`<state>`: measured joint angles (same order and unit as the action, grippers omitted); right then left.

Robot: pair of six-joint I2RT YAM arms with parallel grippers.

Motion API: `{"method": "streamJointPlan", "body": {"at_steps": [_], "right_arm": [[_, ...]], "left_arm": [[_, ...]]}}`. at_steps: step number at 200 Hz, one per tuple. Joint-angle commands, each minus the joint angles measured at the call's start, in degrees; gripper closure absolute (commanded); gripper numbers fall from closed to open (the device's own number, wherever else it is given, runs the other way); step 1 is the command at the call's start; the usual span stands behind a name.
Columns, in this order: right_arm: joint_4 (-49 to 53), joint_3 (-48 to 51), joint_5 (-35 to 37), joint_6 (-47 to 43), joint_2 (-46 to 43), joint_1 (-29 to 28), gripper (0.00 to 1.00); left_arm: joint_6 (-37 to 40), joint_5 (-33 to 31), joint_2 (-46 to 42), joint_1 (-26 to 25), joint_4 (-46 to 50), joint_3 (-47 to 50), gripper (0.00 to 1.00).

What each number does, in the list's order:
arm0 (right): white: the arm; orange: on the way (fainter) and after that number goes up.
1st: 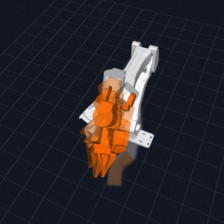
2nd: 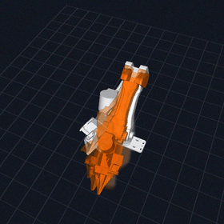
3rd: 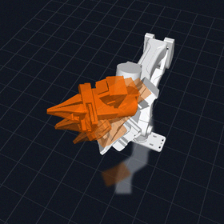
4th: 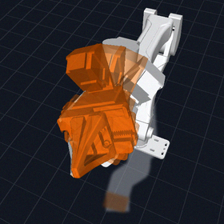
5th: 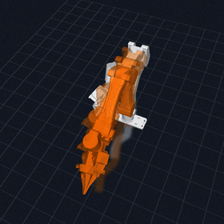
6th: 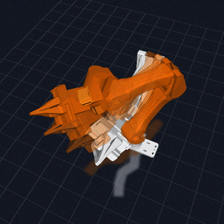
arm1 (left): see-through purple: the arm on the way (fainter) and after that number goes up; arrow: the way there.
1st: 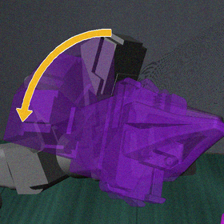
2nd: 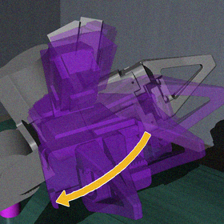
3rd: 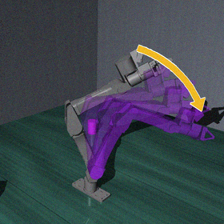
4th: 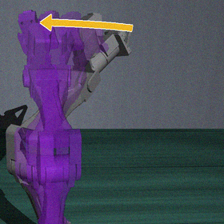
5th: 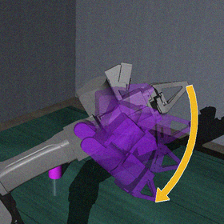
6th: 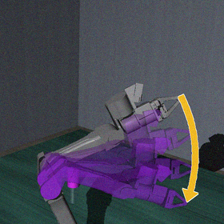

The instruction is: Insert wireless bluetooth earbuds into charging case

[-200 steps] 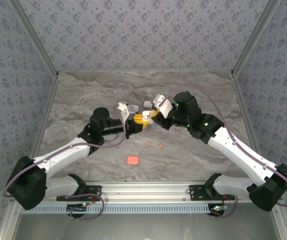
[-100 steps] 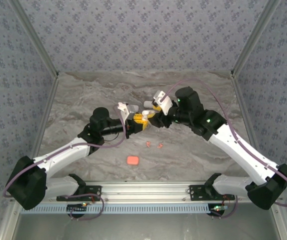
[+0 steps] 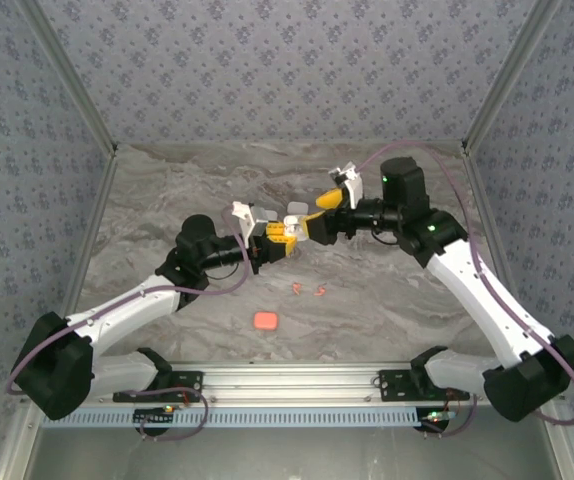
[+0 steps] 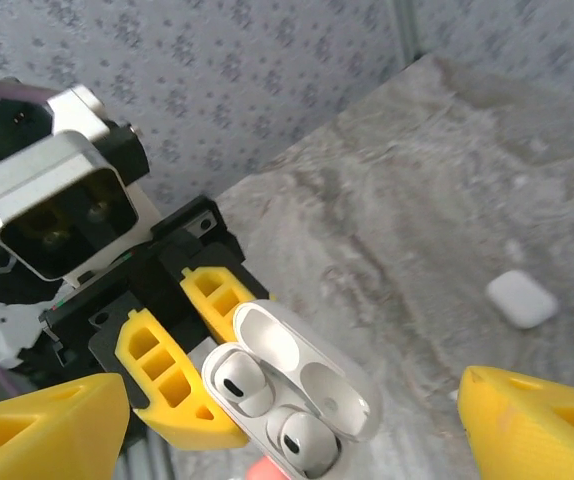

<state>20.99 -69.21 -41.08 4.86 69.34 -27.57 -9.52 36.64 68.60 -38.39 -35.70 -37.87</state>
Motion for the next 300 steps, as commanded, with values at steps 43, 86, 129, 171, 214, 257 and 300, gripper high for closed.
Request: {"method": "streamJointPlan", "body": {"at_steps": [43,86,129,171,214,257,300], "right_arm": [[-1.84,-1.22,-10.62,3.93,4.39,-3.49,0.14],[1.11,-1.53,-10.69,1.44,1.71,-3.62,0.23],[0.79,3.65,-7.69,0.94,-2.35,-3.56,0.23],[4.45,4.33,1.12,-0.48,-2.97,-3.43,0.21],[7.11,5.35,21.97,0.73,-6.19,-0.26,0.13],[5.56,10.05,27.91,2.72,-10.67,2.87,0.00],[3.06,13.62,24.50,6.55,-12.98,7.25,0.00]], "left_arm": [[-0.24,0.69,-0.57,-0.51,-2.53,-0.16,1.00],[0.41,-0.39,-0.58,-0.54,-1.40,-0.06,1.00],[0.90,-0.98,-0.40,-0.53,-0.60,-0.10,1.00],[1.25,-1.72,-0.52,-0.54,0.01,-0.27,1.00],[0.55,-6.43,0.75,0.44,4.17,-0.40,1.00],[-7.01,-7.91,9.41,6.40,7.39,-0.86,1.00],[-10.49,-13.63,21.13,8.22,14.72,-5.81,1.00]]}}
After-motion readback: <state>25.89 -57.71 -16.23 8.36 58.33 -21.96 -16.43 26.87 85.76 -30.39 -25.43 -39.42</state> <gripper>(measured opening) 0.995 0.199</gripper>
